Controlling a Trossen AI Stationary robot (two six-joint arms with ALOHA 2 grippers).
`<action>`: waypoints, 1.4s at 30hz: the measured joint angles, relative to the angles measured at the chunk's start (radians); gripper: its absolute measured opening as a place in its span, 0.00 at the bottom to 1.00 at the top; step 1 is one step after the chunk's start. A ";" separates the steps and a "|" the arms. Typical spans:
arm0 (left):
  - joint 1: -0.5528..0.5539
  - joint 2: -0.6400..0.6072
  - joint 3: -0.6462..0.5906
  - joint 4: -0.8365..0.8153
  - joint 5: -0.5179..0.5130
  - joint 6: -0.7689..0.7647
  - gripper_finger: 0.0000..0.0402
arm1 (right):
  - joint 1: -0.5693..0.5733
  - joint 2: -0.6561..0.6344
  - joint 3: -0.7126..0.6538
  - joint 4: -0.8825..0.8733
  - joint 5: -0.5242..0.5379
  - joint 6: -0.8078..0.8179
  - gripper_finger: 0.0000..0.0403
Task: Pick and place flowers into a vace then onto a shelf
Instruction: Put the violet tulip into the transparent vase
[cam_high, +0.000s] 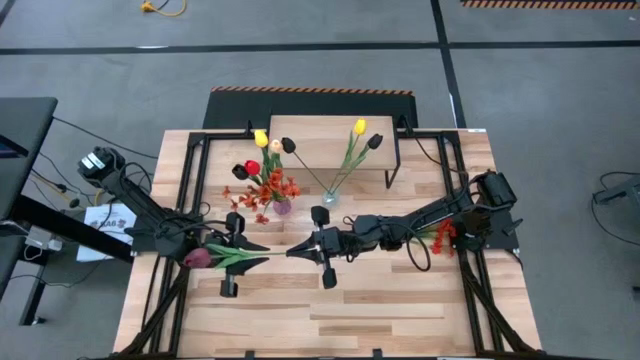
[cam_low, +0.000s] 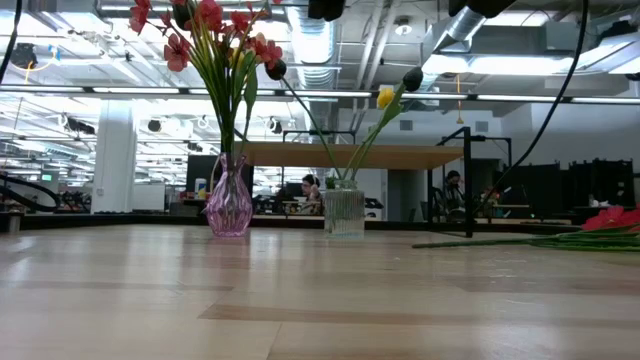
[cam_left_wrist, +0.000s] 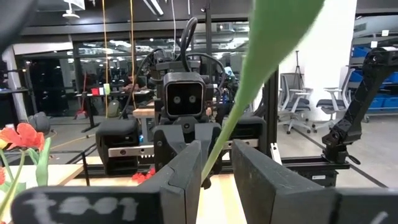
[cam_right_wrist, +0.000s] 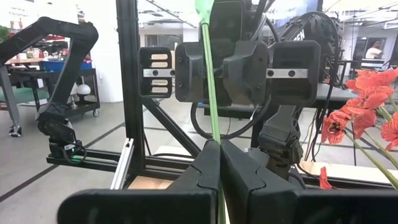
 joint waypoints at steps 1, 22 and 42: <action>0.000 0.000 0.000 0.002 0.002 0.000 0.20 | 0.000 0.000 0.000 0.000 0.000 0.000 0.00; 0.000 -0.001 0.000 0.007 -0.006 -0.053 0.02 | 0.003 0.000 0.000 -0.030 -0.002 -0.006 0.00; 0.000 0.000 0.000 -0.350 0.096 -0.320 0.00 | 0.027 -0.001 0.000 -0.148 0.003 0.045 0.37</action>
